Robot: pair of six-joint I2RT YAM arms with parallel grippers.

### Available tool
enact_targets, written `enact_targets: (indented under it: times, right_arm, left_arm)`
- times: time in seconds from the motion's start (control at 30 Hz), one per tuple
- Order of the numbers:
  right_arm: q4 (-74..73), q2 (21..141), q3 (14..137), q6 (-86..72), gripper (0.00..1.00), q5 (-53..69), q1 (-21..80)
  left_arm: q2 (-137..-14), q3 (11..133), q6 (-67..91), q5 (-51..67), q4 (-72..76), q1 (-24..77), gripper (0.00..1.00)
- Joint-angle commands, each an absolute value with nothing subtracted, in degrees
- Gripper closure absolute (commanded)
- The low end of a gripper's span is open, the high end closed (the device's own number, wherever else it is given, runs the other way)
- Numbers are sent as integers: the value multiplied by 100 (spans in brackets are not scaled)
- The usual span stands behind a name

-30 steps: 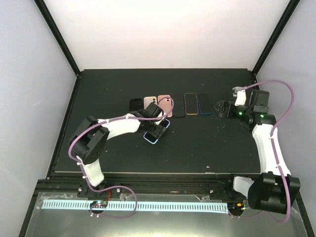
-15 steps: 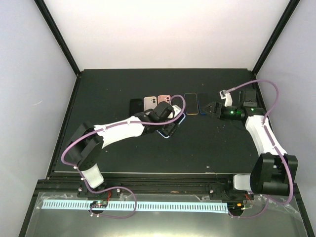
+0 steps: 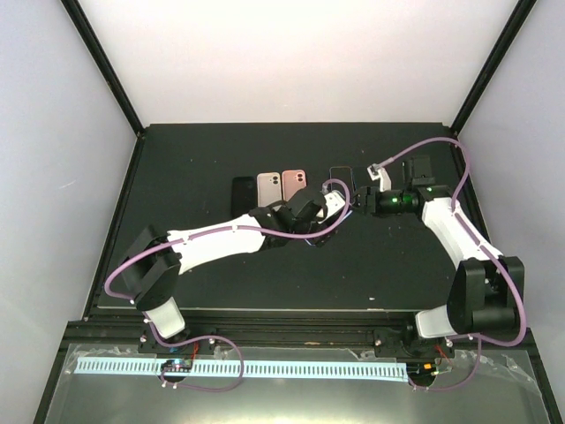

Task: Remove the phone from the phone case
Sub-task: Pick up the phone at the center of the board.

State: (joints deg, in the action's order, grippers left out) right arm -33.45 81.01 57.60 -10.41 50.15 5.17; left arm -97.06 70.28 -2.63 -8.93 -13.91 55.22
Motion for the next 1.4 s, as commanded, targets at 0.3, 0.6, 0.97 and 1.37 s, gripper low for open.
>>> enact_targets:
  times: [0.3, 0.6, 0.97, 1.37]
  right_arm:
    - [-3491, 8443, 6112, -848, 56, 5344, 555]
    - [-3962, 8781, 6370, -578, 64, 6122, 554]
    - [-4438, 8762, 6491, -197, 72, 6098, 589]
    - [-4753, 8394, 6593, 273, 99, 6281, 580]
  left_arm:
    - [-9514, 7479, -430, -1215, -890, 5713, 52]
    - [-9554, 7558, -444, -1278, -813, 5713, 52]
    - [-9554, 7595, -475, -1379, -772, 5713, 52]
    - [-9013, 7143, -545, -525, -1022, 5499, 1]
